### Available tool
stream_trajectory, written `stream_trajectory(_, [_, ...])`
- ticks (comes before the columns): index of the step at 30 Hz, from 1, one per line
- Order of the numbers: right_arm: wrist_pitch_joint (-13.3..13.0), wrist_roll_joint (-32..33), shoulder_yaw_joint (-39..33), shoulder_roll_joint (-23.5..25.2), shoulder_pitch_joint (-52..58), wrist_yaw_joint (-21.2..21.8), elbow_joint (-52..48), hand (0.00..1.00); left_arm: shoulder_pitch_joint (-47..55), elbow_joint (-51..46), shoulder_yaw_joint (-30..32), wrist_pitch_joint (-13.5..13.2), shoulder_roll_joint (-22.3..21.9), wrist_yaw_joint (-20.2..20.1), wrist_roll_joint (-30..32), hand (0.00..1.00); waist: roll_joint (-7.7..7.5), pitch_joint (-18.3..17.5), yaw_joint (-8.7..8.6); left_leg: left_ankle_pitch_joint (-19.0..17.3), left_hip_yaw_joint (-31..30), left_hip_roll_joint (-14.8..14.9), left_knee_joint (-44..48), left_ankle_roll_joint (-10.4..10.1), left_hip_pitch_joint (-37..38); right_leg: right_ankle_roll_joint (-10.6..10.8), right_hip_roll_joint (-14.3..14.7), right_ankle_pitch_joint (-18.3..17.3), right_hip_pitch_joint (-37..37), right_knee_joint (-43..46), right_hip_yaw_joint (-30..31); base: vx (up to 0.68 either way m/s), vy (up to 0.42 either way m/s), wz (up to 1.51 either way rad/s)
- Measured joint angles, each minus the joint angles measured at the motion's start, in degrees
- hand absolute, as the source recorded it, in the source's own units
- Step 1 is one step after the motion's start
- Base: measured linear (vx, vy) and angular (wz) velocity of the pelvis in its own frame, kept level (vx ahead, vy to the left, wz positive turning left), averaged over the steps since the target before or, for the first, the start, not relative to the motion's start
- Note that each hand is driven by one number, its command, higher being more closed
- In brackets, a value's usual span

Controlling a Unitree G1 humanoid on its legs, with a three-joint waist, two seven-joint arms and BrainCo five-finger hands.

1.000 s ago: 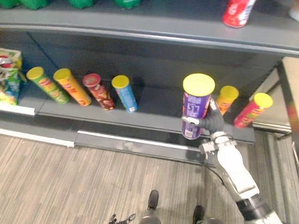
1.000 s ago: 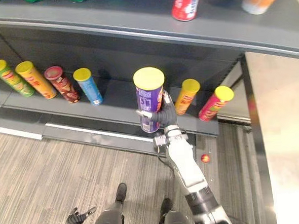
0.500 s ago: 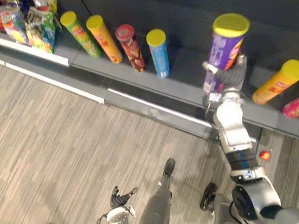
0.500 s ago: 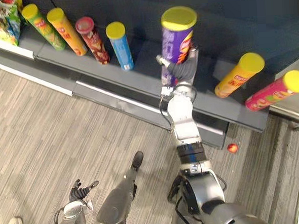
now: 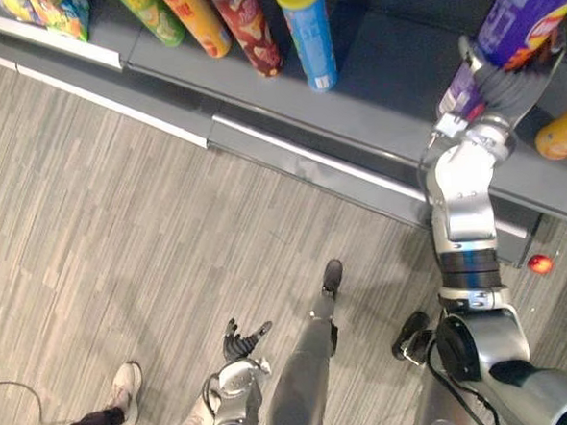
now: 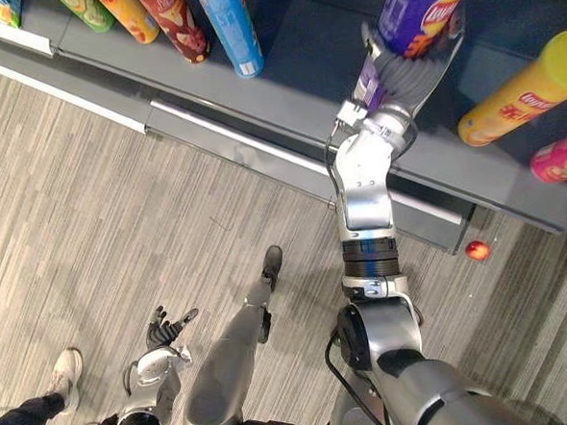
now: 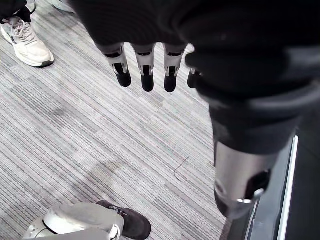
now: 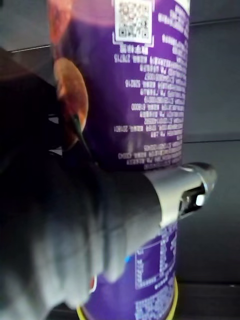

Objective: Put the gum and the chips on the shelf.

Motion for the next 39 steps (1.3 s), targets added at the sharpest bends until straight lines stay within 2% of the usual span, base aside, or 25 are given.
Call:
stream_trajectory(6, [0.2, -1.9, 0.7, 0.3, -3.1, -2.1, -2.2, 1.00, -1.1, -0.6, 1.0, 0.0, -0.4, 0.1, -0.3, 0.00, 0.01, 0.2, 0.20, -1.7, 1.1, -0.1, 4.3, 0.2, -4.2, -0.1, -1.0, -0.4, -2.5, 2.3, -0.7, -0.01, -0.038, 0.10])
stream_trajectory(14, [1.2, -7.3, 4.6, -0.2, -7.7, -3.7, -6.7, 1.00, -2.1, -2.5, 1.0, -0.2, -0.5, 0.3, -0.4, 0.00, -0.11, 0.3, 0.82, -3.1, 2.3, -0.5, 10.8, 0.5, -12.2, -0.9, -3.1, -3.1, -8.7, 7.7, -0.8, -0.03, -0.063, 0.12])
stream_trajectory(17, [1.7, -7.4, 4.6, -1.6, -7.8, -4.0, -6.7, 1.00, -2.1, -2.8, 1.1, -0.3, -0.6, 0.3, -0.4, 0.00, -0.16, 0.3, 1.67, -3.2, 2.2, -0.5, 11.9, 0.6, -14.5, -1.2, -3.2, -3.9, -10.7, 8.8, -0.8, -0.02, -0.065, 0.07])
stream_trajectory(28, [2.1, -7.3, 4.1, -2.9, -10.2, -4.8, -6.6, 1.00, -2.1, -2.6, 3.3, -0.5, -1.0, 1.3, -0.5, 0.00, -0.21, 0.3, 1.97, -1.9, 2.6, -0.1, 11.9, 0.2, -19.5, -1.9, -3.5, -4.5, -16.4, 11.0, -0.4, 0.00, -0.027, 0.03])
stream_trajectory(34, [2.1, -7.1, 2.8, -7.7, -13.7, -5.4, -1.6, 1.00, -2.1, -2.7, 3.9, -1.8, -1.4, 2.1, -0.5, 0.00, -0.40, 0.4, 2.00, -2.4, 1.9, -0.3, 14.5, -0.4, -23.0, -1.3, -3.6, -5.0, -19.4, 13.5, -0.2, 0.01, -0.010, 0.05])
stream_trajectory(39, [2.1, -6.6, 2.5, -9.3, -14.7, -5.9, 0.9, 1.00, -2.1, -2.7, 5.0, -1.8, -2.3, 2.2, -2.6, 0.00, -0.64, 0.6, 1.98, -2.5, 1.7, -0.6, 16.0, -0.7, -25.1, -1.3, -4.1, -5.8, -21.0, 14.6, -0.2, 0.00, -0.001, 0.04])
